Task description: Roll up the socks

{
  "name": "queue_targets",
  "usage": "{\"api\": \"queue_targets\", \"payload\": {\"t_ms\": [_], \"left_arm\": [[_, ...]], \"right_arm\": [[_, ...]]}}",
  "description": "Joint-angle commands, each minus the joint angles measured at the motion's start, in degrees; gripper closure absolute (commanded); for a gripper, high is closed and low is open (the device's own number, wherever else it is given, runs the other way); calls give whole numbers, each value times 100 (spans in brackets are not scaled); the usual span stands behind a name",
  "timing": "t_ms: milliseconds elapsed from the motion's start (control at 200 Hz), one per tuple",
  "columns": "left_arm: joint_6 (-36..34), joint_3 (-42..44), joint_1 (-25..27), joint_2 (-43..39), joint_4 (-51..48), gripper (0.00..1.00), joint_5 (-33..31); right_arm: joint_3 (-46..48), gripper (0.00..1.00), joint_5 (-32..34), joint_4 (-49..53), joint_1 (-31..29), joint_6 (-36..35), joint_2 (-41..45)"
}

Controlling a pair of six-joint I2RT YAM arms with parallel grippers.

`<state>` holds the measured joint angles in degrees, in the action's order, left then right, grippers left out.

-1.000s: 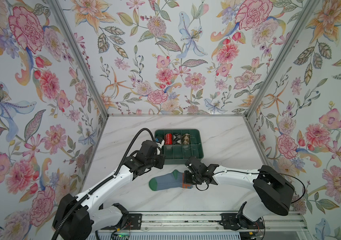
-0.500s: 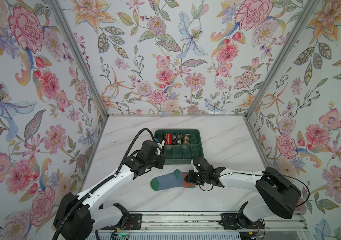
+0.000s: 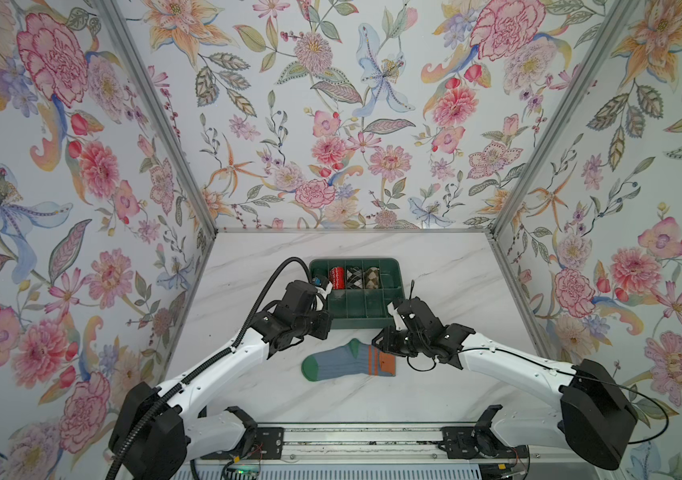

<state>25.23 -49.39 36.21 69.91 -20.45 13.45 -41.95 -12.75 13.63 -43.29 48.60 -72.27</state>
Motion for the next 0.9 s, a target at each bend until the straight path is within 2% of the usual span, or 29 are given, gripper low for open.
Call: {"api": "queue_targets", "payload": {"t_ms": [0,70,145,235,596,896], "left_arm": [[-247,-298,257,96,87,100,205],[-371,-439,480,168,121,100,212],[-521,-587,714,311,129,100,333],[-687,-749,912,569,58,100,587],[-869,-860,1739,1485,510,100,1000],[-924,-1049,1967,2255,732,100,1096]], "right_arm": [[-44,71,427,902,281,-75,428],[47,74,556,1268,532,-4,725],[251,77,422,1496,892,39,913],[474,77,297,1652,1049,78,1044],[860,76,196,1551,792,371,945],[921,76,176,1065,464,589,593]]}}
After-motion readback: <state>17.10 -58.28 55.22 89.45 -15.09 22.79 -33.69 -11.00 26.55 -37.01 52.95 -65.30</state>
